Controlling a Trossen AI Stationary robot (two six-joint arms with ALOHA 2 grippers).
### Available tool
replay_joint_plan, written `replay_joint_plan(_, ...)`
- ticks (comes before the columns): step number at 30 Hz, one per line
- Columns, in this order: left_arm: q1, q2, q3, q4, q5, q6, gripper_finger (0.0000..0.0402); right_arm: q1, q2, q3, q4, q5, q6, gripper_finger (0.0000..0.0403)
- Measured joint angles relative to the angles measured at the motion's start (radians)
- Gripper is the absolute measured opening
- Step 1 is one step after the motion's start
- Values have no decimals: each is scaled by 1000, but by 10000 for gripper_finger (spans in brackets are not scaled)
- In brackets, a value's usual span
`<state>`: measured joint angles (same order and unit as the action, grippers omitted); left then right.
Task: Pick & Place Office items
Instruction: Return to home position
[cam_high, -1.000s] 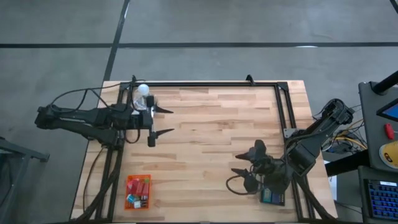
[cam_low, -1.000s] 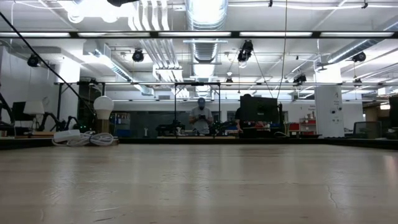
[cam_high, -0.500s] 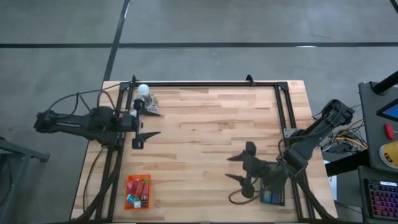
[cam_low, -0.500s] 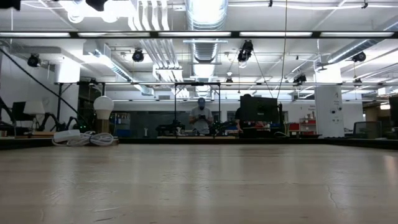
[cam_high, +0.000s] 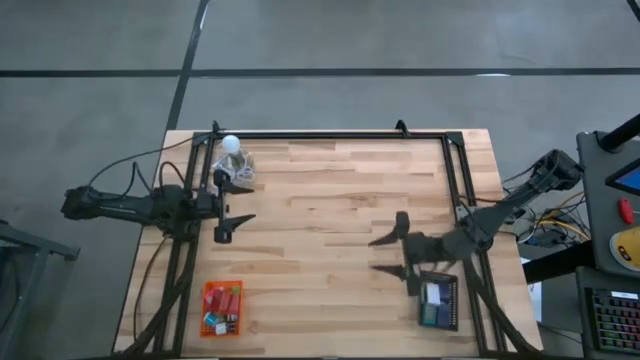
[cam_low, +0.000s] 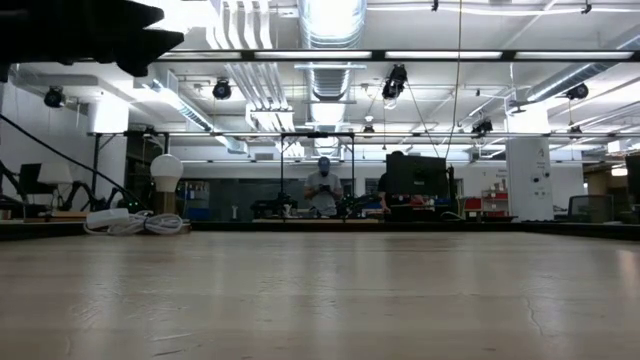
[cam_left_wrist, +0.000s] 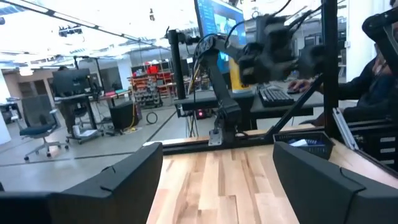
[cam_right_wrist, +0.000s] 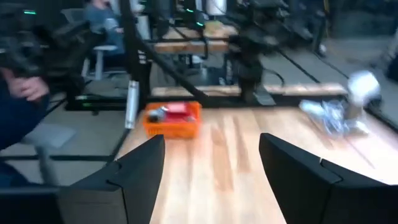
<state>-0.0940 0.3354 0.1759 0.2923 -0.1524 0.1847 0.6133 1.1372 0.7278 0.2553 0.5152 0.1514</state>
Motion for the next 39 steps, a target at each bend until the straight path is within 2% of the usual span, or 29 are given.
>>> replay_joint_plan(4, 0, -17, -23, 7, 0, 17, 310, -61, -68, -183, 136, -91, 64, 263)
replay_joint_plan(7, 0, -37, -35, 6, -2, 41, 310, -90, -142, -320, 320, -203, 67, 266)
replay_joint_plan(9, 0, -57, -44, 6, -34, 47, 310, -91, -194, -415, 428, -232, 51, 268)
replay_joint_plan(14, 0, -119, -77, -4, -126, 47, 310, -88, -313, -620, 604, -215, 91, 262)
replay_joint_plan(18, 0, -174, -119, -9, -187, 54, 310, -89, -390, -719, 619, -100, 167, 256)
replay_joint_plan(22, 1, -230, -170, -20, -258, 39, 310, -88, -457, -719, 560, -45, 128, 253)
replay_joint_plan(27, 1, -290, -170, -131, -277, 26, 310, -88, -546, -718, 540, -129, 33, 258)
replay_joint_plan(30, 1, -325, -170, -204, -355, 15, 310, -87, -630, -718, 398, -191, 60, 262)
replay_joint_plan(33, 1, -336, -169, -224, -442, -5, 310, -87, -732, -718, 243, -165, 163, 265)
replay_joint_plan(35, 1, -335, -162, -230, -436, -18, 310, -87, -799, -719, 153, -123, 183, 267)
replay_joint_plan(39, 1, -335, -145, -238, -329, 2, 310, -88, -908, -719, 38, -17, 157, 266)
